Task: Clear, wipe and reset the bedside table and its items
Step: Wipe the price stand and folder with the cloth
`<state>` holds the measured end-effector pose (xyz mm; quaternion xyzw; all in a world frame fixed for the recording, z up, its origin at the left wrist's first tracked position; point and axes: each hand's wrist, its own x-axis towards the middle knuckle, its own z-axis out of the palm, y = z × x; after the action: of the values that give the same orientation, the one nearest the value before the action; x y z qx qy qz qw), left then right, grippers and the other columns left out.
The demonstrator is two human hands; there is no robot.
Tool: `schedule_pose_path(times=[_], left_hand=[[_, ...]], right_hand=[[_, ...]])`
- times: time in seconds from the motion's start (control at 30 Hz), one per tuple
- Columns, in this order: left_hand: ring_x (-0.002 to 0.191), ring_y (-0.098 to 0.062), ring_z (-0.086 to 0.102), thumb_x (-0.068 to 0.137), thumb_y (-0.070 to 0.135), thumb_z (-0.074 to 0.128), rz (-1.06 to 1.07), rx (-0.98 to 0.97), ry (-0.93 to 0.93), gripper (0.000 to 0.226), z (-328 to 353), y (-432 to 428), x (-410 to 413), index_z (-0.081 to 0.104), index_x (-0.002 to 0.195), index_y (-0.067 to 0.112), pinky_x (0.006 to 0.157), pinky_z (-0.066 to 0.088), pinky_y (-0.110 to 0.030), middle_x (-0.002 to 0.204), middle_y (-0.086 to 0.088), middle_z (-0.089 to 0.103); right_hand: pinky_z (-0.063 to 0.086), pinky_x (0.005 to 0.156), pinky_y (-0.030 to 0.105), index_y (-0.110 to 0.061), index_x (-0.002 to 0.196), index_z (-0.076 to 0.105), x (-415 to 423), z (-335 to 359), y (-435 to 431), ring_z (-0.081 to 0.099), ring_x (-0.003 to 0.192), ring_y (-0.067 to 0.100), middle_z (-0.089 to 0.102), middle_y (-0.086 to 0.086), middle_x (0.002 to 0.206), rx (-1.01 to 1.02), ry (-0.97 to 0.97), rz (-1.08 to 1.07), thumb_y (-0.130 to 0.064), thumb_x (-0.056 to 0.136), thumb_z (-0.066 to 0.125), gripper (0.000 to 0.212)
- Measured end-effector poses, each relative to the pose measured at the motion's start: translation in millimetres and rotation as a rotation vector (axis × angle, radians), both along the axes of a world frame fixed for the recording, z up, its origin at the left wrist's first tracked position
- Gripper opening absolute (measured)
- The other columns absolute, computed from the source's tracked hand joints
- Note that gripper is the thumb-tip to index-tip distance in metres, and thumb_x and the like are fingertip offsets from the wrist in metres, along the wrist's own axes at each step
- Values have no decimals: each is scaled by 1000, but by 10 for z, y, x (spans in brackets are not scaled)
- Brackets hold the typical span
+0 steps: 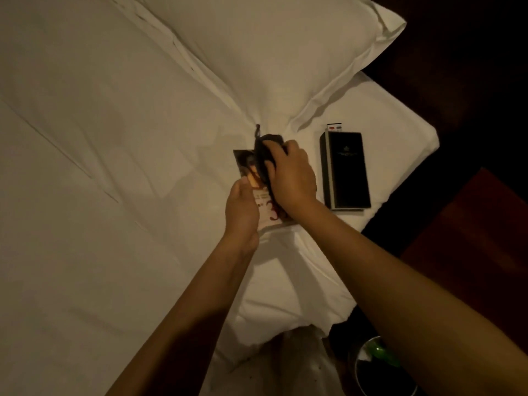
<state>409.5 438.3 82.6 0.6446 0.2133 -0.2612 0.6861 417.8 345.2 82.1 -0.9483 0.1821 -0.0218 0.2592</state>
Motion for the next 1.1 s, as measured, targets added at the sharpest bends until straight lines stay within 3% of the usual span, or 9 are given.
schedule_pose_path(times=[0.17,0.4,0.5,0.6,0.67,0.8,0.87,1.0,1.1], left_hand=[[64,-11,63,98,22,37,-26,39,-39,26,-26,-211,63,61,91,13,47,47,-15,78,-2,65],[72,-22,64,100,33,30,33,141,-36,33,-98,-439,-39,56,81,25,66,56,-34,85,-10,66],[73,-18,62,100,31,30,153,120,-50,29,-139,-455,127,56,90,23,58,56,-23,85,-5,64],[90,-29,65,100,28,30,254,48,20,30,-233,-469,385,53,109,11,72,59,-35,98,-12,63],[88,-31,66,101,26,28,264,-14,71,34,-300,-555,462,48,120,6,68,60,-36,101,-17,63],[90,-29,63,101,34,23,377,-154,177,41,-405,-740,457,44,128,12,84,55,-45,105,-15,63],[89,-26,62,100,38,22,431,-162,180,43,-476,-746,473,44,129,14,83,55,-43,106,-13,63],[80,-23,62,101,33,24,463,-128,98,28,-581,-667,579,45,106,15,81,56,-45,96,-9,62],[86,-27,63,102,27,25,445,5,-27,32,-686,-467,739,46,115,7,78,57,-41,103,-16,62]], right_hand=[[45,79,40,-21,129,51,-143,89,46,48,107,28,52,11,122,-15,-94,207,-17,91,48,38],[48,81,42,-21,133,47,269,33,-679,51,107,35,49,16,122,17,37,55,-17,94,45,40],[42,93,34,-15,133,48,219,-72,-1015,52,112,32,52,19,125,259,15,-90,-11,93,45,40],[35,104,30,-10,135,44,-56,-225,-1140,47,122,29,48,17,136,514,-20,-406,-12,95,44,40],[32,102,26,-12,137,40,-220,-343,-994,44,123,24,44,15,139,606,-22,-500,-16,97,43,41],[36,110,40,-14,139,33,-172,-474,-568,44,126,27,39,14,140,834,-74,-597,-11,96,42,44],[36,110,39,-14,140,29,-94,-496,-444,42,128,27,34,14,141,881,-97,-670,-8,96,42,47],[35,112,43,-17,142,24,-89,-535,-302,40,131,27,34,12,143,966,-37,-642,-5,93,45,54],[37,108,35,-16,139,30,-152,-560,-317,43,129,26,43,11,141,1012,50,-469,-7,92,49,52]])
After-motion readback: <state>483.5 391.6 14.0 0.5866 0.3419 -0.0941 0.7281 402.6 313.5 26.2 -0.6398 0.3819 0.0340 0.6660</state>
